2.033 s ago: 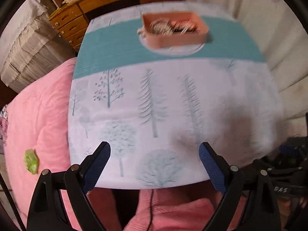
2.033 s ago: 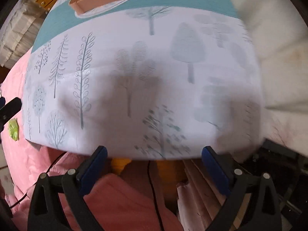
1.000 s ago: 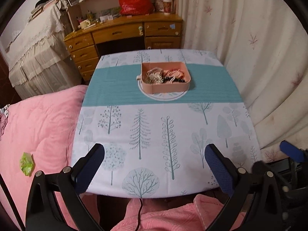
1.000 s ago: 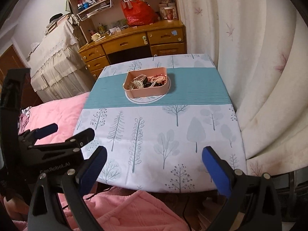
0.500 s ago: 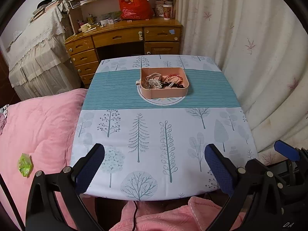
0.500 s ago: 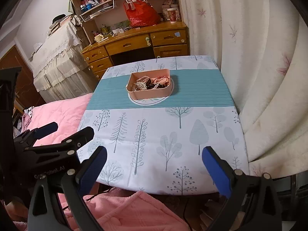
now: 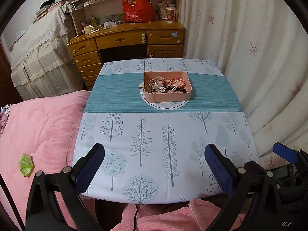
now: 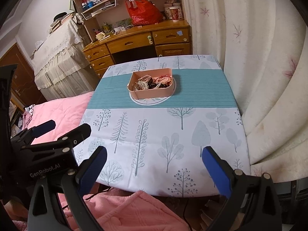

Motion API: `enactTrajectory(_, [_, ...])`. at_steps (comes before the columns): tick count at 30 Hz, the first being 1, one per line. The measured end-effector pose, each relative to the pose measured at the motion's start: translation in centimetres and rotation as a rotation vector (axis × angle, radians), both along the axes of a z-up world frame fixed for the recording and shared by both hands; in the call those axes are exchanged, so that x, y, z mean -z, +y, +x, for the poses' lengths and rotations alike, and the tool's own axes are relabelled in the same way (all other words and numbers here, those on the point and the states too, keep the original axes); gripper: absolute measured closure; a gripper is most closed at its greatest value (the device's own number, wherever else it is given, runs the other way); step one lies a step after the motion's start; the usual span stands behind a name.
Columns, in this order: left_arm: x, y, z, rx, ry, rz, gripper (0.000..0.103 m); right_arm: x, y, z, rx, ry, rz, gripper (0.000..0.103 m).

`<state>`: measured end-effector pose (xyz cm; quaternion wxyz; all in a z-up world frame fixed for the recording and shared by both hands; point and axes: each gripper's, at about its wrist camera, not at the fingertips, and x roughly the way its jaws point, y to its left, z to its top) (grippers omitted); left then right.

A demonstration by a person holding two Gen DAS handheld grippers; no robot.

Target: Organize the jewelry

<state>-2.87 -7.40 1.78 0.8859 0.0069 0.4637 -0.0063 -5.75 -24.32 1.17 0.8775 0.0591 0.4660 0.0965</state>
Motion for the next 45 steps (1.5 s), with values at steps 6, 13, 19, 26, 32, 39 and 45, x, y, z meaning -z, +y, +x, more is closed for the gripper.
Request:
enactTrajectory(6, [0.1, -0.2, 0.3, -0.001, 0.004, -0.001, 0.001, 0.0, -0.1, 0.3, 0.002, 0.010, -0.002, 0.003])
enactTrajectory(13, [0.1, -0.3, 0.5, -0.003, 0.004, 0.001, 0.001, 0.0, -0.2, 0.5, 0.002, 0.012, 0.001, 0.003])
enactTrajectory(19, [0.1, -0.4, 0.8, -0.009, -0.002, 0.011, 0.001, 0.1, -0.3, 0.6, 0.003, 0.013, 0.005, 0.003])
enactTrajectory(26, [0.4, -1.0, 1.3, -0.023, 0.001, 0.013, 0.001, 0.4, -0.5, 0.7, 0.001, 0.027, 0.009, 0.003])
enactTrajectory(32, [0.5, -1.0, 1.4, -0.023, 0.001, 0.015, 0.001, 0.7, -0.6, 0.9, 0.000, 0.035, 0.013, 0.003])
enactTrajectory(39, [0.9, -1.4, 1.8, -0.029, 0.012, 0.017, 0.001, 0.9, -0.8, 1.0, -0.001, 0.041, 0.017, 0.003])
enactTrajectory(45, [1.2, -1.5, 2.2, -0.023, 0.023, 0.026, 0.001, 1.7, -1.1, 1.2, 0.008, 0.065, 0.030, 0.003])
